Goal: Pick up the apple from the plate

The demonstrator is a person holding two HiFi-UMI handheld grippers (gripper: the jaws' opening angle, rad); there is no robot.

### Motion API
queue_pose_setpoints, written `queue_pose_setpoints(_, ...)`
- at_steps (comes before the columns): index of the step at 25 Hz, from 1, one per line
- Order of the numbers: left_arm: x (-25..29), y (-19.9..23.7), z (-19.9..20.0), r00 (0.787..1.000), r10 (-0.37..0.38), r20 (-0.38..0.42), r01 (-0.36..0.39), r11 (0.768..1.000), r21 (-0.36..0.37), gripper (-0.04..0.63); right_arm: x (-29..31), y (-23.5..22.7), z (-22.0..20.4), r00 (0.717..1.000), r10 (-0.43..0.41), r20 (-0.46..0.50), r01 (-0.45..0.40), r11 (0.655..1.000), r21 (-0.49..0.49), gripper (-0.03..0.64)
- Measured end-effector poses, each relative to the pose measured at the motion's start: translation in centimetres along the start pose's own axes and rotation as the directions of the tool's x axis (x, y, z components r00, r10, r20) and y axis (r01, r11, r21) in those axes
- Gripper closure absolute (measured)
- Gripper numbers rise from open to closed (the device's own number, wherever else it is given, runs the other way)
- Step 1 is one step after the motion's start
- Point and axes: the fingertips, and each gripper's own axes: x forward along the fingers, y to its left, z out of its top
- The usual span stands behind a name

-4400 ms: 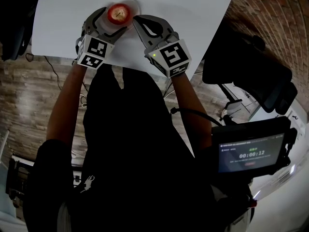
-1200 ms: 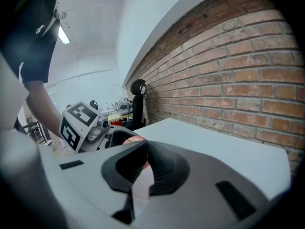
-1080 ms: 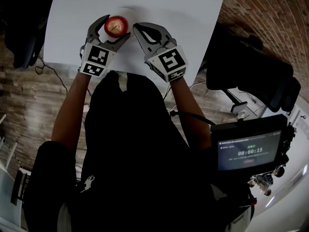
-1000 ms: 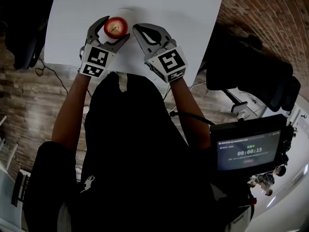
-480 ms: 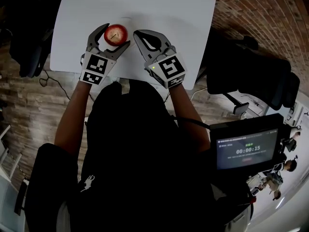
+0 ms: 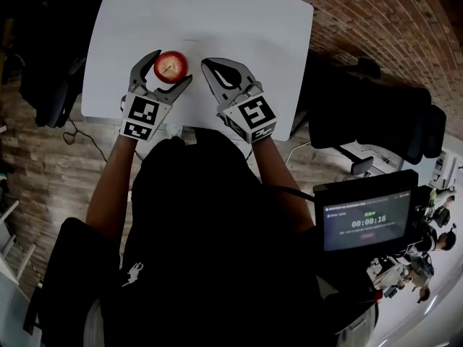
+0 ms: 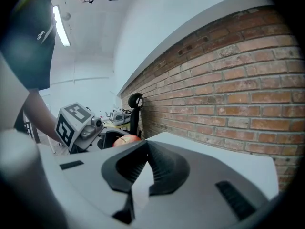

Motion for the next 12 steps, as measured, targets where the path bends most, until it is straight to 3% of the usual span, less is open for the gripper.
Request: queue_pose_setpoints(12,-1.2,-0.2,2.9,0.999,-0.007,0.035,0.006,0.999,0.033,0.187,-1.1,0.0,2.7,0.999,-0.013,0.049,0.013,1.0,-0.013,0.614)
